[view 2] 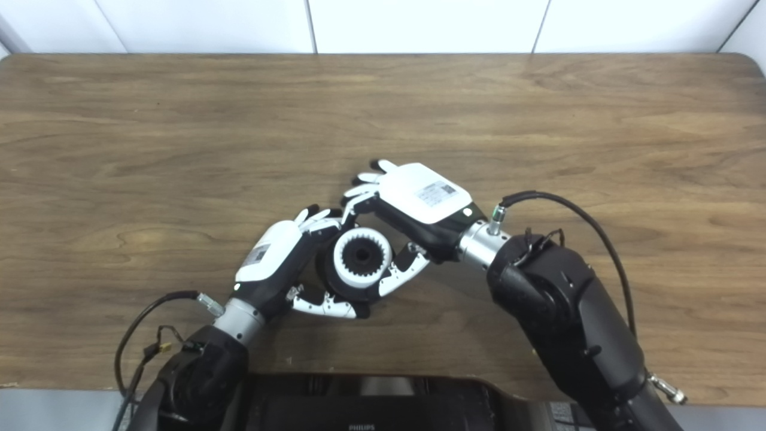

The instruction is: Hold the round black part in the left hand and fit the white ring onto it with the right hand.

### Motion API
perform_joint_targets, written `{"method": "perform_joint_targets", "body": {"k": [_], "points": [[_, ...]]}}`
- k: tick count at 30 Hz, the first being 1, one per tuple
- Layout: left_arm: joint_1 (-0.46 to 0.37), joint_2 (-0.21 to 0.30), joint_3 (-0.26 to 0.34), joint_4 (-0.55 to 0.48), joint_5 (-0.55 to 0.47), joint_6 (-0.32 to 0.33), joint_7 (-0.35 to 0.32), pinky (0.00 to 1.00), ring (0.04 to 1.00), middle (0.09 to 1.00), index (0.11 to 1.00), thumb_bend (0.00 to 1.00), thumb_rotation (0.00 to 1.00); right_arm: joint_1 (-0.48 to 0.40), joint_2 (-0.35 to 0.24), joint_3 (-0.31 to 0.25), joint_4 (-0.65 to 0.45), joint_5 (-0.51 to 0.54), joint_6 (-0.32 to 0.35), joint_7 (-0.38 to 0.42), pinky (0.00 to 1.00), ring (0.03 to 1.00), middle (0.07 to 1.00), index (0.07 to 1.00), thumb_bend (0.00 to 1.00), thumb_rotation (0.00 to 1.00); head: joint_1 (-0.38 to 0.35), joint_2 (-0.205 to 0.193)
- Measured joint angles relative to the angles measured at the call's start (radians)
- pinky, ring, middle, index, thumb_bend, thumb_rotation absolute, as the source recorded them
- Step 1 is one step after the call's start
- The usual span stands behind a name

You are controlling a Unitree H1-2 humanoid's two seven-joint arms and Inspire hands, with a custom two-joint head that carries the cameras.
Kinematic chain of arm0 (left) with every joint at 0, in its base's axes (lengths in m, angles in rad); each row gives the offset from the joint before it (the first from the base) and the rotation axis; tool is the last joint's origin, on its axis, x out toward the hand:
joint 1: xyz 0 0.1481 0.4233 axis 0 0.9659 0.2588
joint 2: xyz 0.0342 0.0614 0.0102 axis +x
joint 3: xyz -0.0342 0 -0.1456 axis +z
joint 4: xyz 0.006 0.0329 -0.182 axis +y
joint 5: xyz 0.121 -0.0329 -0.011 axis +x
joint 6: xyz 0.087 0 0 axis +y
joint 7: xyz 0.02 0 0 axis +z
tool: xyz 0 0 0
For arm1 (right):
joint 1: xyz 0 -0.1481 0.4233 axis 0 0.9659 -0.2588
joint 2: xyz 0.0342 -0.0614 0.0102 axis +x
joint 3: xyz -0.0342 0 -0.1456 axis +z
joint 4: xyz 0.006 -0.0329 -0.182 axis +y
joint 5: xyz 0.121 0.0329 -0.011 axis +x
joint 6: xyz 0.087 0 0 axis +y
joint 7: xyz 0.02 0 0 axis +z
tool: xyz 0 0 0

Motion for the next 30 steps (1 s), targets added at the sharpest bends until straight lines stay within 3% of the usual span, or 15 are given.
{"method": "perform_joint_targets", "body": {"k": [5, 10, 14, 20, 30], "points": [[0.000, -0.002, -0.001, 0.000, 0.000, 0.003, 0.000, 1.00, 0.929, 0.825, 0.486, 0.52, 0.07, -0.010, 0.001, -0.004, -0.009, -0.001, 0.023, 0.045, 1.00, 1.000, 0.945, 0.855, 1.00, 0.55, 0.000, -0.002], [0.000, -0.002, -0.001, 0.000, 0.000, 0.002, 0.001, 1.00, 0.928, 0.817, 0.486, 0.52, 0.07, -0.024, 0.006, -0.023, -0.034, -0.002, 0.071, 0.100, 1.00, 1.000, 0.956, 0.849, 1.00, 0.55, -0.002, -0.005], [0.000, 0.001, -0.001, 0.001, -0.004, -0.003, 0.009, 1.00, 0.924, 0.812, 0.486, 0.52, 0.07, -0.031, -0.004, -0.071, -0.066, -0.028, 0.132, 0.133, 1.00, 1.000, 0.942, 0.839, 1.00, 0.55, -0.002, -0.005], [0.000, 0.003, -0.001, 0.003, -0.004, -0.005, 0.017, 1.00, 0.919, 0.809, 0.486, 0.52, 0.07, -0.047, -0.012, -0.106, -0.121, -0.026, 0.170, 0.170, 1.00, 1.000, 0.941, 0.840, 1.00, 0.52, -0.003, -0.008], [0.001, 0.002, 0.000, 0.004, 0.011, 0.008, 0.019, 1.00, 0.919, 0.812, 0.486, 0.52, 0.07, -0.056, -0.016, -0.156, -0.134, -0.010, 0.185, 0.183, 1.00, 1.000, 0.946, 0.843, 1.00, 0.50, 0.002, -0.014]]}}
